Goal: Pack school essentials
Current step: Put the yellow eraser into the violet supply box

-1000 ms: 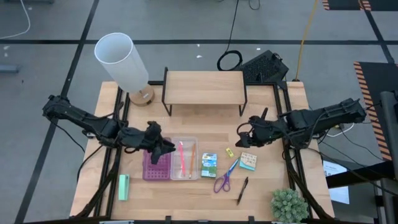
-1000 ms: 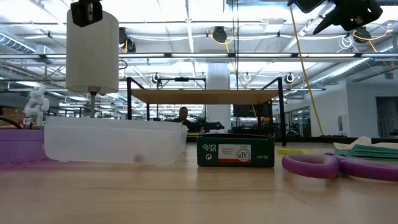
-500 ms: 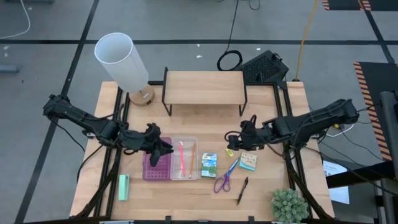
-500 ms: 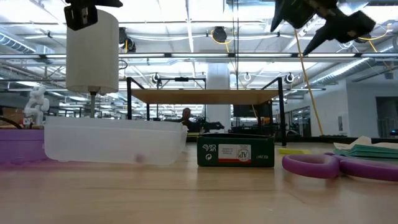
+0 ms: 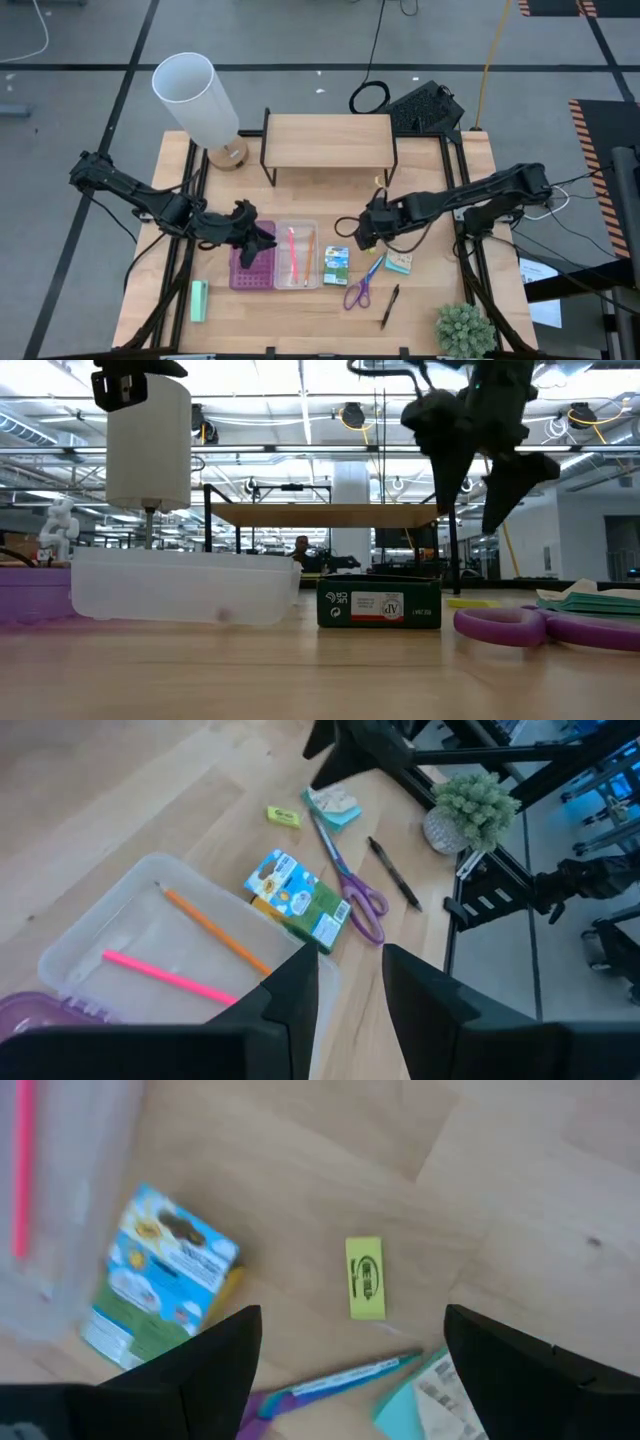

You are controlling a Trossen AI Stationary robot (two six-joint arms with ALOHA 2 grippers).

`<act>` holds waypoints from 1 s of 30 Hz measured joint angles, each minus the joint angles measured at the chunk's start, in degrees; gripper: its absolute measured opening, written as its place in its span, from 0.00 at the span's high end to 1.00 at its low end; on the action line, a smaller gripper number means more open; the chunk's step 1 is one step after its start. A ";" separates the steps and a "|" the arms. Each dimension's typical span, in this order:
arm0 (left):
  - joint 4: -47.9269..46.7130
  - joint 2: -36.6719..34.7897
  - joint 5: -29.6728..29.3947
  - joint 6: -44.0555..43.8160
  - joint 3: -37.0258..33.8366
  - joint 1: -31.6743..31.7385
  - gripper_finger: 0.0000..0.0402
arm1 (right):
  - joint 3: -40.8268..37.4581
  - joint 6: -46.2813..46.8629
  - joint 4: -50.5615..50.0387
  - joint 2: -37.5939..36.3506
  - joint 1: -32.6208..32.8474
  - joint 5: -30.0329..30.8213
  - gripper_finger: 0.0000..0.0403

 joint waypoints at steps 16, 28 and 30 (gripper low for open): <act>-0.71 0.00 -0.05 -0.20 0.00 1.94 0.71 | -0.04 -21.06 2.03 3.18 3.17 8.32 0.30; -0.27 0.00 -1.17 -0.41 0.00 2.36 0.71 | -6.15 -21.01 16.69 3.11 3.26 11.15 0.22; -0.18 0.00 -1.20 -0.92 0.00 2.36 0.71 | -7.71 -21.00 19.81 3.10 3.17 12.47 0.19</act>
